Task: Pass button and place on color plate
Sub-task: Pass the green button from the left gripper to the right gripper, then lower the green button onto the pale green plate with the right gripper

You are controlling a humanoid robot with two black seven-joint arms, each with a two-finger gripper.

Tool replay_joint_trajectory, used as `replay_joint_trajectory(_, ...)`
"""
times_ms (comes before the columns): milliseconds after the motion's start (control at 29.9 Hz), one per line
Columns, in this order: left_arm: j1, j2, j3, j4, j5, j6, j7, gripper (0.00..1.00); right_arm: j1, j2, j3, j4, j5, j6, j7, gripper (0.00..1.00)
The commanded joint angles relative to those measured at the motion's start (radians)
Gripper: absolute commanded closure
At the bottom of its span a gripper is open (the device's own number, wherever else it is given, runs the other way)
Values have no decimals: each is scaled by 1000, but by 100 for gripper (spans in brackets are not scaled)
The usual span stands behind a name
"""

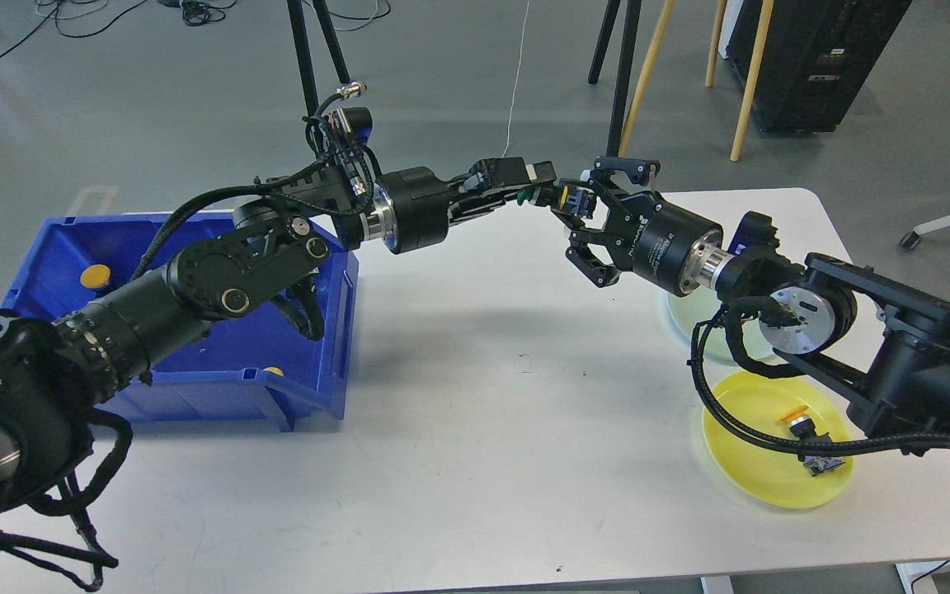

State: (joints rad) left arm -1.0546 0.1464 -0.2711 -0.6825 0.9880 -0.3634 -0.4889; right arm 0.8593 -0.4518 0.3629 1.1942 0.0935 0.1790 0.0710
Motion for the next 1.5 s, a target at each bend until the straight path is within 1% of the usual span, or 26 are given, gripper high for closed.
replay_joint_trajectory(0,4,-2,3,0,-45,3,0,17,-5,-1,5,1,3,-30,1,100)
replay_joint_trajectory(201,4,-4,1,1,-46,4,0,15,-65,-2,66,-1,8,-104,1,100)
replay_joint_trajectory(368,4,-2,1,1,-49,4,0,15,-196,-1,250,-21,83,-214,1,100)
replay_joint_trajectory(535,5,-2,1,1,-51,3,0,15,-263,4,379,-155,104,-383,1,100)
replay_joint_trajectory(702,5,-2,0,1,-51,3,0,15,-253,74,384,-353,104,-539,0,100)
replay_joint_trajectory(769,5,-2,0,1,-52,3,0,15,-249,100,380,-406,103,-575,-5,100)
replay_joint_trajectory(902,5,-2,0,1,-51,3,0,15,-230,127,373,-465,101,-589,-23,100)
replay_joint_trajectory(969,5,-2,0,1,-52,3,0,15,-217,149,372,-508,98,-586,-54,96)
replay_joint_trajectory(1036,5,-2,0,1,-52,4,0,15,-207,180,372,-547,92,-581,-94,89)
replay_joint_trajectory(1103,5,-2,-5,1,-57,4,0,15,-197,193,372,-562,92,-578,-102,79)
replay_joint_trajectory(1136,5,-2,-13,1,-66,1,0,15,-194,193,372,-562,92,-578,-102,69)
replay_joint_trajectory(1203,7,-2,-34,1,-106,-6,0,15,-191,193,373,-556,92,-578,-102,43)
replay_joint_trajectory(1237,5,-1,-46,1,-139,-8,0,14,-189,193,375,-553,92,-578,-102,29)
replay_joint_trajectory(1270,7,2,-60,0,-173,-9,0,13,-189,193,376,-552,92,-578,-103,12)
replay_joint_trajectory(1303,5,8,-74,1,-213,-14,0,13,-187,194,378,-550,92,-578,-105,0)
replay_joint_trajectory(1370,4,19,-89,1,-282,-51,0,13,-189,194,381,-542,94,-578,-105,1)
replay_joint_trajectory(1437,4,39,-95,3,-340,-124,0,11,-191,194,389,-529,95,-581,-105,1)
replay_joint_trajectory(1470,4,59,-97,6,-362,-125,0,10,-191,191,392,-519,95,-581,-103,1)
